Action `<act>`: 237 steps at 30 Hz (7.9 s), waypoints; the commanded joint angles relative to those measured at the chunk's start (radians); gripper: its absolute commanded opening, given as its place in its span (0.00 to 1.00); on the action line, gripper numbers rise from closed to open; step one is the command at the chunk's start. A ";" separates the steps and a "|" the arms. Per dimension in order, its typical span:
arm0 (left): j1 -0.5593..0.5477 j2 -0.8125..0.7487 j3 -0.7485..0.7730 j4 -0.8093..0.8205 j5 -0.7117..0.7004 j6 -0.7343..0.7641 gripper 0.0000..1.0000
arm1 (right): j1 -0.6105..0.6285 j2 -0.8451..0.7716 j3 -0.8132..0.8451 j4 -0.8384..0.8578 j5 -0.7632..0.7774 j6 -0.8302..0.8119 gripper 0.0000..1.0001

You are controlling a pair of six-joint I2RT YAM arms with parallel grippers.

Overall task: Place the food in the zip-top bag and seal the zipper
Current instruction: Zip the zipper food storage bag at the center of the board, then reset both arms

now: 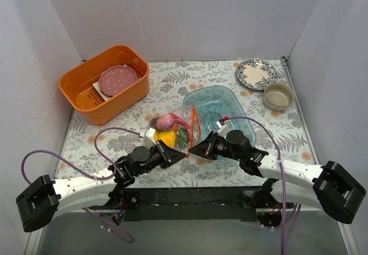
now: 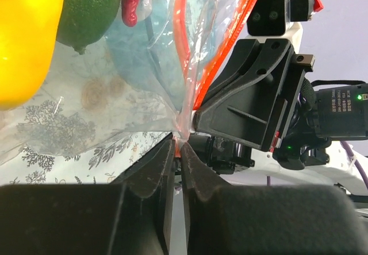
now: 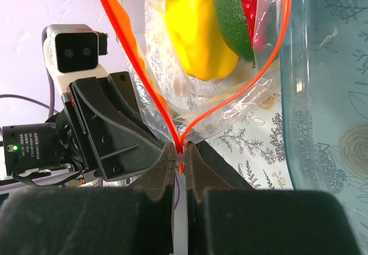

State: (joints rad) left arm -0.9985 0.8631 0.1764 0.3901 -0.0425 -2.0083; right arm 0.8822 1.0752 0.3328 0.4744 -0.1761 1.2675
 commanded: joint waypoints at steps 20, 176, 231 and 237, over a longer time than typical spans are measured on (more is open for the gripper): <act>-0.008 0.028 -0.023 0.095 0.056 -0.133 0.43 | -0.012 -0.006 0.043 0.052 0.038 -0.020 0.05; -0.008 -0.386 -0.008 -0.507 0.107 -0.179 0.00 | -0.445 0.338 0.423 0.075 -0.189 -0.221 0.09; 0.012 0.023 0.877 -1.189 -0.350 0.344 0.98 | -0.726 -0.113 0.453 -0.813 0.171 -0.856 0.80; 0.104 0.123 1.005 -1.136 -0.407 0.564 0.98 | -0.784 -0.138 0.434 -0.841 0.119 -0.882 0.81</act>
State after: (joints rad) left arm -0.9745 0.9787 1.1454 -0.7128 -0.3759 -1.6398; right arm 0.1261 0.9699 0.7788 -0.3290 -0.0292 0.4347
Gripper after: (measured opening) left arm 0.981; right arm 0.806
